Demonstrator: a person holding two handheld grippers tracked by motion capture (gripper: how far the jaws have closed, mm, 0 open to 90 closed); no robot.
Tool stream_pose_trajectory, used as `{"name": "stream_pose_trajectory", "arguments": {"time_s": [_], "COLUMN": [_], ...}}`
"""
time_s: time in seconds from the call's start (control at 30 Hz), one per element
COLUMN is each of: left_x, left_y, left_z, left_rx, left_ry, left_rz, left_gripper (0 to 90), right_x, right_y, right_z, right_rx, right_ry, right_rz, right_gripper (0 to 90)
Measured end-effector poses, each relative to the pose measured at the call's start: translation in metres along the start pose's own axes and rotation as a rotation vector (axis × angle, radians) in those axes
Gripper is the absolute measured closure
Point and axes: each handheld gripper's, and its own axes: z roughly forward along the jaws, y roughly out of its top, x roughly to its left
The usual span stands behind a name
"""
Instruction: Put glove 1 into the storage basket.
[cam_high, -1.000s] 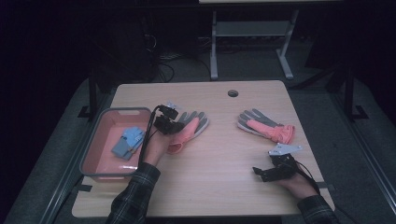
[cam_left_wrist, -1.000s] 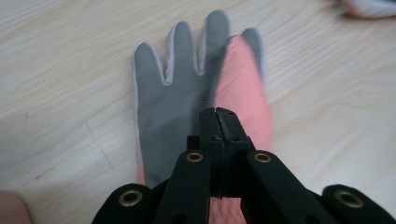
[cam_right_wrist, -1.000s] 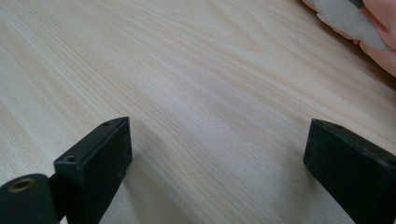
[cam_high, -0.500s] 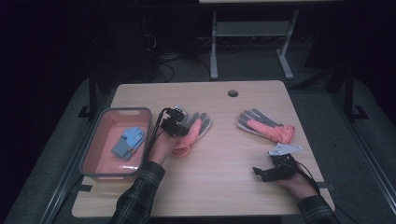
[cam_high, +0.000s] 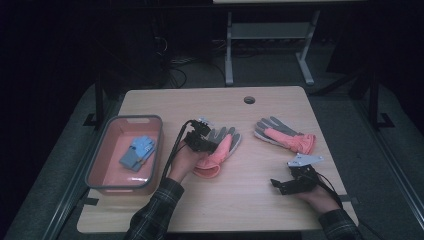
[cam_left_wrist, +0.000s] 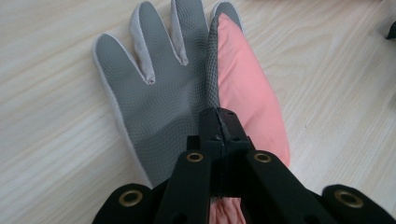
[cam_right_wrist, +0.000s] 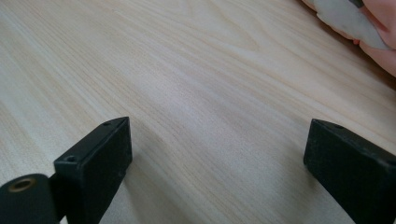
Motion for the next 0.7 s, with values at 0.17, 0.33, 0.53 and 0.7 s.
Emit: {"name": "stream_pose_trajectory", "arguments": {"time_s": [0.17,0.33,0.53,0.7], "left_x": [0.007,0.009,-0.003,-0.02], "left_y": [-0.006,-0.016,-0.023,-0.029], "left_z": [-0.014,-0.013,-0.011,-0.012], "left_rx": [-0.016,0.027,0.065,0.082], "left_ry": [0.051,0.08,0.033,-0.017], "left_rz": [-0.011,-0.01,0.019,0.061], "left_gripper": [89.7,89.7,89.7,89.7], "right_x": [0.0,0.0,0.0,0.0], "right_y": [0.0,0.0,0.0,0.0], "right_z": [0.0,0.0,0.0,0.0], "right_rx": [-0.001,-0.001,-0.001,-0.001], "right_ry": [-0.001,0.0,-0.001,0.0], "right_rz": [0.001,0.001,0.001,0.001], "right_gripper": [7.6,7.6,7.6,7.6]}}
